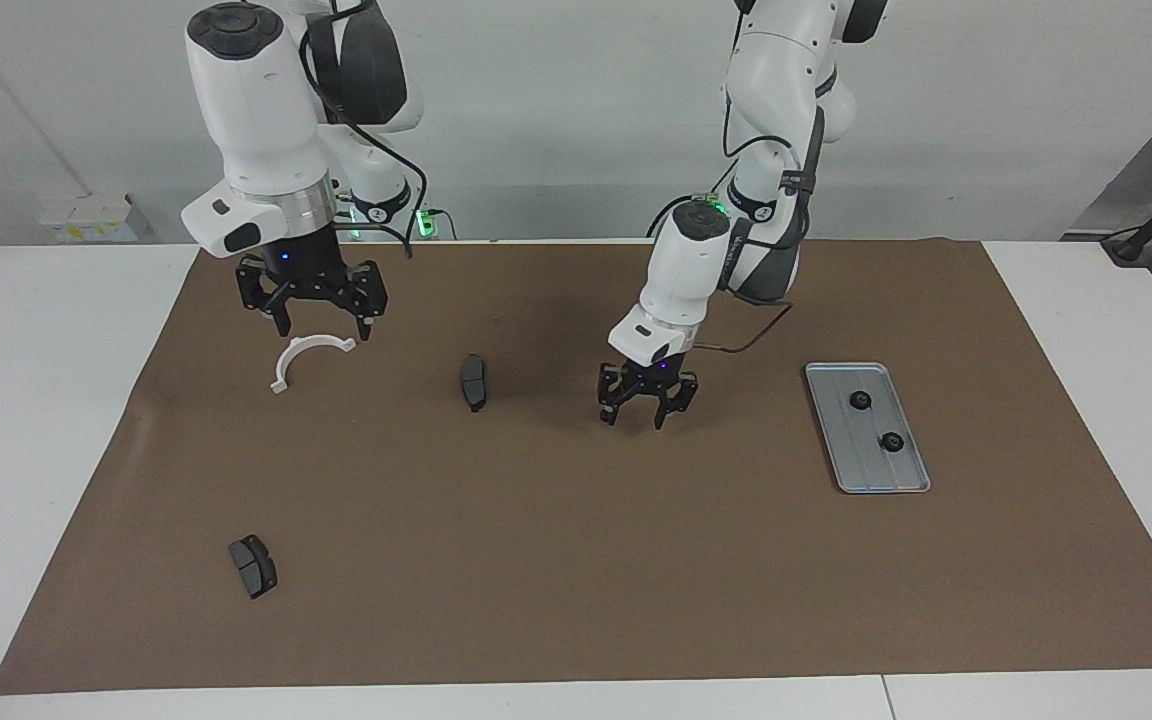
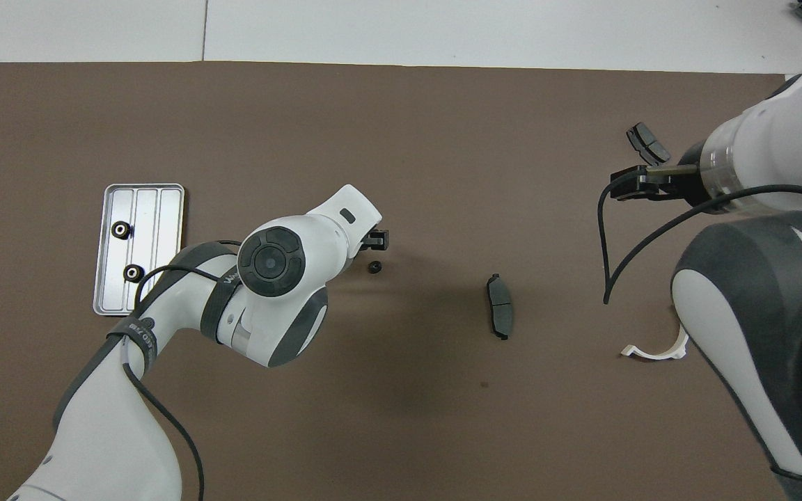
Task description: Pick bearing gear from pile to tray
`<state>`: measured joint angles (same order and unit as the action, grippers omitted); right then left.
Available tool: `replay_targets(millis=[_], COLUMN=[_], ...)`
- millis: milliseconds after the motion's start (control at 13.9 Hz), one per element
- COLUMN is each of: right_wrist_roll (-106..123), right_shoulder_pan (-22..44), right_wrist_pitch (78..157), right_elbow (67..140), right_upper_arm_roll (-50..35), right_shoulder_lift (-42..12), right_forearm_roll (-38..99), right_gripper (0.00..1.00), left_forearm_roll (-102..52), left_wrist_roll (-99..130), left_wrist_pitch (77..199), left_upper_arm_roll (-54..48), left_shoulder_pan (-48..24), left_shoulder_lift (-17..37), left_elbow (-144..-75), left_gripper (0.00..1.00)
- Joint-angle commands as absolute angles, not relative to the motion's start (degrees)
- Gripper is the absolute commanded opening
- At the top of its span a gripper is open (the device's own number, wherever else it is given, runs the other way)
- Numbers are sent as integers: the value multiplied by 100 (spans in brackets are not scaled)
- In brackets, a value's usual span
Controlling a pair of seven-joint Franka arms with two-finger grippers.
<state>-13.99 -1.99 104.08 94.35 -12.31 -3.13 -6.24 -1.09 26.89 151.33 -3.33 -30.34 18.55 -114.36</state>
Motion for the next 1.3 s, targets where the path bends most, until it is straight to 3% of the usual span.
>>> replay_targets(millis=[0,432,792,1224], right_wrist_roll=[-1248,-1213,-881,-730], right_shoulder_pan=[-246,-378,77,158], right_wrist_pitch=[10292,10143,9389,9342], right_elbow=[9343,9334,9386,9475], right_upper_arm_roll=[-1292,-1309,-582,-335], right_shoulder_lift=[-316,-212,61,185], right_forearm_roll=[-501,-475,-264,-114], right_gripper=[100,100,100,100], left_forearm_roll=[-105,-105,-97,-105], left_wrist_roll=[2689,2681,2672,2663], left_wrist_pitch=[15240,15083,14898,14871], left_upper_arm_roll=[-220,-211,-211,-211], left_shoulder_pan=[-3295,-3586,-3595,-3656], left_shoulder_lift=[1986,1925,1899,1863], left_elbow=[-11399,-11689,-11742,-11777], left_gripper=[71,65,54,38])
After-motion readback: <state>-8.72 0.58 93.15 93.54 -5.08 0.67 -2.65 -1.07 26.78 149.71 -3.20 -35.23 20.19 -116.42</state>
